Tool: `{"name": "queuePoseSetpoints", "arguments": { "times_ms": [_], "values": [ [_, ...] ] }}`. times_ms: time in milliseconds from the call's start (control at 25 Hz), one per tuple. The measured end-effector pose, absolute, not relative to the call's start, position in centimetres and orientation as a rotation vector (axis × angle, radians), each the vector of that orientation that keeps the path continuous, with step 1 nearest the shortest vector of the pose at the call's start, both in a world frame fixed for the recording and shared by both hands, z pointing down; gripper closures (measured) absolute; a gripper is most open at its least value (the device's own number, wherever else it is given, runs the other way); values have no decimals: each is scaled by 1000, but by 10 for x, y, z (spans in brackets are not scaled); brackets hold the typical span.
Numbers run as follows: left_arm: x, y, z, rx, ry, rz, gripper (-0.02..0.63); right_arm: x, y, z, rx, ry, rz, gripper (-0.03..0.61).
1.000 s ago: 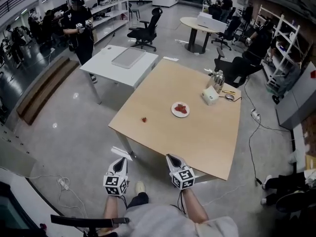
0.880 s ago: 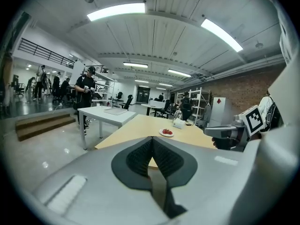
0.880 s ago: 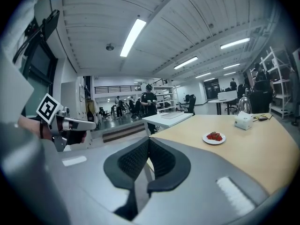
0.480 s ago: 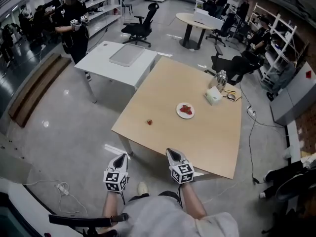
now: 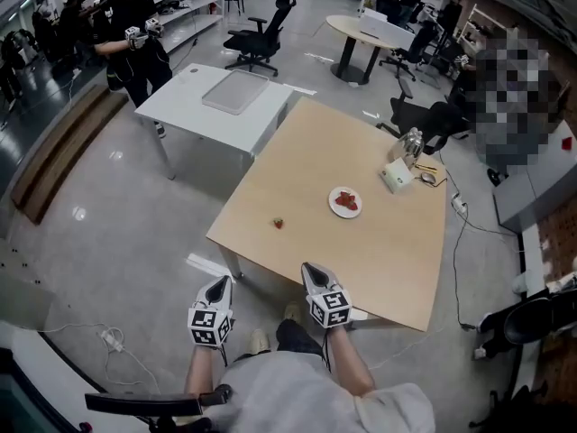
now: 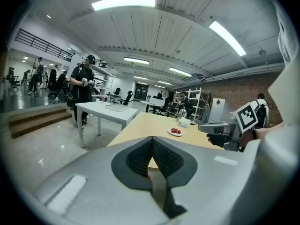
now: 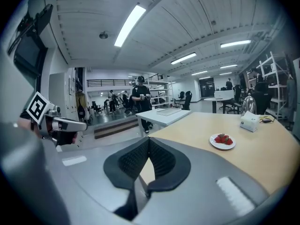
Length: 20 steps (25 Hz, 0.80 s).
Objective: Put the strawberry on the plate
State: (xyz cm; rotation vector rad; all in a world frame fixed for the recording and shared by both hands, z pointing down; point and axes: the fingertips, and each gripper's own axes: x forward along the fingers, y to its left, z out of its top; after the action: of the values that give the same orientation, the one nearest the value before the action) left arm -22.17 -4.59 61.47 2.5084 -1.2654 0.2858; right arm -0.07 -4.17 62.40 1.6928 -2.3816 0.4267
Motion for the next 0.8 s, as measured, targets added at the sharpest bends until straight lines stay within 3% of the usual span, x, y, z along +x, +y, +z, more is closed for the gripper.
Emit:
{"name": "queuePoseSetpoints", "arguments": {
  "times_ms": [800],
  "values": [
    [-216,-143,642,2312,-1440,384,595,-1,-200,718,1414,-2355,568,571]
  ]
}}
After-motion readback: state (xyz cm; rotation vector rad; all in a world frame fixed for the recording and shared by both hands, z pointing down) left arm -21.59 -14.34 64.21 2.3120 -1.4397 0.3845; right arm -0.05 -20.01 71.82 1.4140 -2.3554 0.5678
